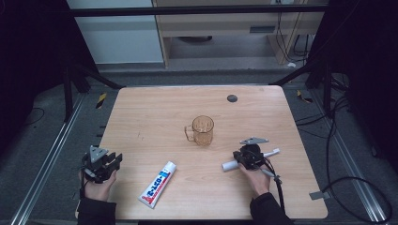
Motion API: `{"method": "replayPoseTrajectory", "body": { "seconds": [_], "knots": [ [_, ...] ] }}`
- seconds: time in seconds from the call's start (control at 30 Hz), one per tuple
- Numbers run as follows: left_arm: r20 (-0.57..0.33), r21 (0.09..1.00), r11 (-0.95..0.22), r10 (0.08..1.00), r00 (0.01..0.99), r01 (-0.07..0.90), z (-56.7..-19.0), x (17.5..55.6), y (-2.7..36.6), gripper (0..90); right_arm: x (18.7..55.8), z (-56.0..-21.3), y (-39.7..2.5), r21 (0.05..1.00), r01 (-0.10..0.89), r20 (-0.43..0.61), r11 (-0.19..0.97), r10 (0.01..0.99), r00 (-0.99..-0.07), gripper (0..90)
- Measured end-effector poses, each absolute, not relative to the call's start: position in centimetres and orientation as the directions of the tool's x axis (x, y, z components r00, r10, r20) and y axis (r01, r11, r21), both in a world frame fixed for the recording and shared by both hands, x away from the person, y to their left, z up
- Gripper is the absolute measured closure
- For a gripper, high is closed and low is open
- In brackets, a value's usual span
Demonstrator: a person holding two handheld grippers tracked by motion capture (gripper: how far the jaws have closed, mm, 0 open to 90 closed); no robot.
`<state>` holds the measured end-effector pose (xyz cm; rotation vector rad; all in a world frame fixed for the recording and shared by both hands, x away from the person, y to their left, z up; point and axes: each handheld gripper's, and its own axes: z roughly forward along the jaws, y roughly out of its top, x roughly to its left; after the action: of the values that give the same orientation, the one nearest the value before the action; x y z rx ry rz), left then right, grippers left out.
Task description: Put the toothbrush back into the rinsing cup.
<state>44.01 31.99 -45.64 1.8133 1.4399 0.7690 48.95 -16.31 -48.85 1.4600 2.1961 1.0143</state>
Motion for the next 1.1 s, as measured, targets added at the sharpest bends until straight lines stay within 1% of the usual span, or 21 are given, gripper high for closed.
{"method": "replayPoseTrajectory", "body": {
  "seconds": [0.33,1.1],
  "knots": [
    [0.034,0.809,-0.152,0.976,0.213,0.568,-45.6,44.0,31.9,68.6,47.6,-48.7,-16.5,0.711,0.669,0.139,0.219,0.888,-0.439,86.8],
    [0.033,0.809,-0.152,0.976,0.214,0.568,-45.5,43.9,31.8,68.6,45.8,-48.9,-16.9,0.703,0.666,0.135,0.251,0.872,-0.471,86.4]
  ]
}}
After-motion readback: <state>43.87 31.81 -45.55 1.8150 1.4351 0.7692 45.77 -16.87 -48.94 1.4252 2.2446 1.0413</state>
